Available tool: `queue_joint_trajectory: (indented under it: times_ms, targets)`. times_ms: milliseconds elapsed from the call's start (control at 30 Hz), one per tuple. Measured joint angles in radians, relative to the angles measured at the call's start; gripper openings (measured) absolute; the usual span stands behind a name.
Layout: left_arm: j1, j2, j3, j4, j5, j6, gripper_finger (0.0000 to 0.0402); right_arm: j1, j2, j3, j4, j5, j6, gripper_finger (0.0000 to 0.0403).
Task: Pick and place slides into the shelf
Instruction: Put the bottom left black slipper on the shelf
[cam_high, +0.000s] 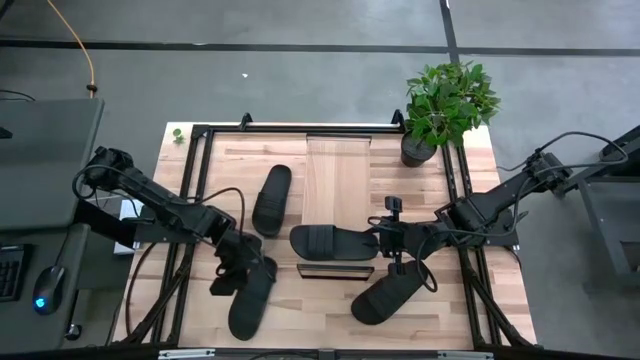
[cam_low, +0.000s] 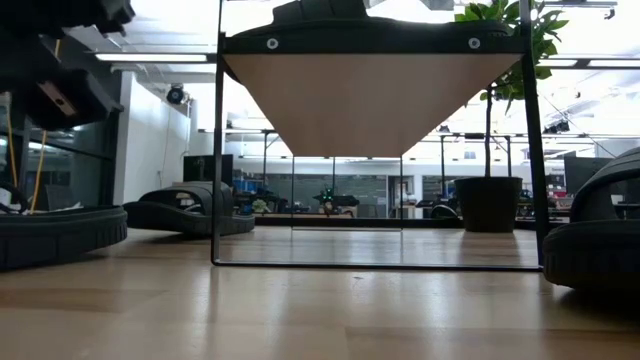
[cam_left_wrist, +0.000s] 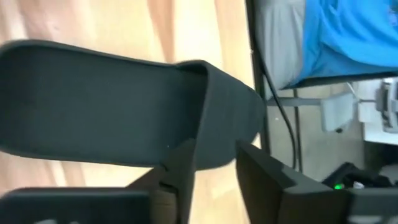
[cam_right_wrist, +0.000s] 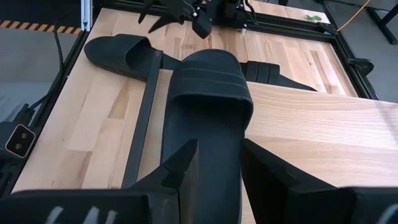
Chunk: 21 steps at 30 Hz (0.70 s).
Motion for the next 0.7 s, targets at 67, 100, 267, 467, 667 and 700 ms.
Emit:
queue_joint_trajectory:
  times_ms: [67,100,267,467,667,700]
  targets:
    - [0.0,0.0,0.0,0.0,-0.022,0.003,0.0133,0.0,0.0,0.0,0.0,0.0,0.0,0.0108]
    - [0.0,0.003,0.0,0.0,-0.031,0.006,0.0143,0.0,0.0,0.0,0.0,0.0,0.0,0.0108]
    - [-0.001,0.045,0.0,0.005,-0.035,0.008,0.0175,0.0,0.0,0.0,0.002,0.0,0.0,0.0108]
    - [-0.001,0.106,0.0,0.006,-0.023,0.014,0.0174,0.0,0.0,0.0,0.004,0.0,0.0,0.0108]
    - [-0.034,0.145,0.0,0.077,0.002,0.01,0.0163,0.0,0.0,0.0,0.003,-0.001,0.0,0.0108]
    - [-0.043,0.15,0.0,0.083,0.003,0.009,0.0162,0.0,0.0,0.0,0.003,-0.001,0.0,0.0108]
